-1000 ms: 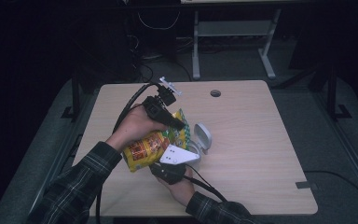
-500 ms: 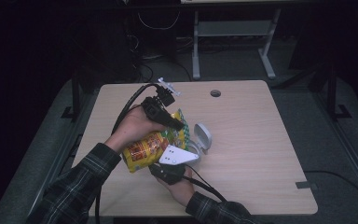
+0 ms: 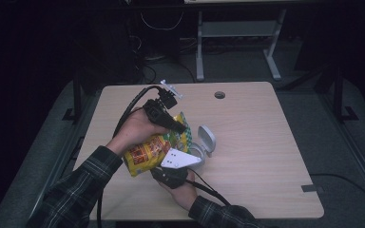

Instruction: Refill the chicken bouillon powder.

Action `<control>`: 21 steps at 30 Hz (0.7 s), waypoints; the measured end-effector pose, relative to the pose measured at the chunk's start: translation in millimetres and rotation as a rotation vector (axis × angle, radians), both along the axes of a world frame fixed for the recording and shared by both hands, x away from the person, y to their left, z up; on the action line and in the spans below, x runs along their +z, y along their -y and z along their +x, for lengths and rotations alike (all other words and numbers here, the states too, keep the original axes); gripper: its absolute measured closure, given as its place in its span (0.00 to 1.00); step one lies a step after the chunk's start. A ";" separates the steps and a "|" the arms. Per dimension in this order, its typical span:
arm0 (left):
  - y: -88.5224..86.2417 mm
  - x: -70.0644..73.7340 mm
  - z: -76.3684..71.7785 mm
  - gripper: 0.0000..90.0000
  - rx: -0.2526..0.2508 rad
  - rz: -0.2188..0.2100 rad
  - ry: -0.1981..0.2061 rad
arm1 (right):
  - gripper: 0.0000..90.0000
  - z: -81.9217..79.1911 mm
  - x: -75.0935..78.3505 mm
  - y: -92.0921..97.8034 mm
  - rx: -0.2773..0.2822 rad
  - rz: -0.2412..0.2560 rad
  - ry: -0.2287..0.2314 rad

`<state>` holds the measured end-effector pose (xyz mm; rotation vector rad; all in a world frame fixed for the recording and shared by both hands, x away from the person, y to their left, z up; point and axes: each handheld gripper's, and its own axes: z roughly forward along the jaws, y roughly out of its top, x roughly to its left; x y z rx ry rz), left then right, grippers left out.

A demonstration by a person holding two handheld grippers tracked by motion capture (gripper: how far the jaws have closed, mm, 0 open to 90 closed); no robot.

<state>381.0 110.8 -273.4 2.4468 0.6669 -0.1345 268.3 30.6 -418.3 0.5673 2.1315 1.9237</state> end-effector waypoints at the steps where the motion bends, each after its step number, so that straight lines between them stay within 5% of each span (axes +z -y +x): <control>1: 0.4 0.1 0.0 1.00 0.001 0.002 -0.001 | 1.00 -0.1 0.1 0.1 -0.001 0.001 -0.001; 21: 6.7 1.3 2.1 1.00 0.003 0.023 -0.011 | 1.00 0.0 1.9 2.1 0.002 0.015 0.002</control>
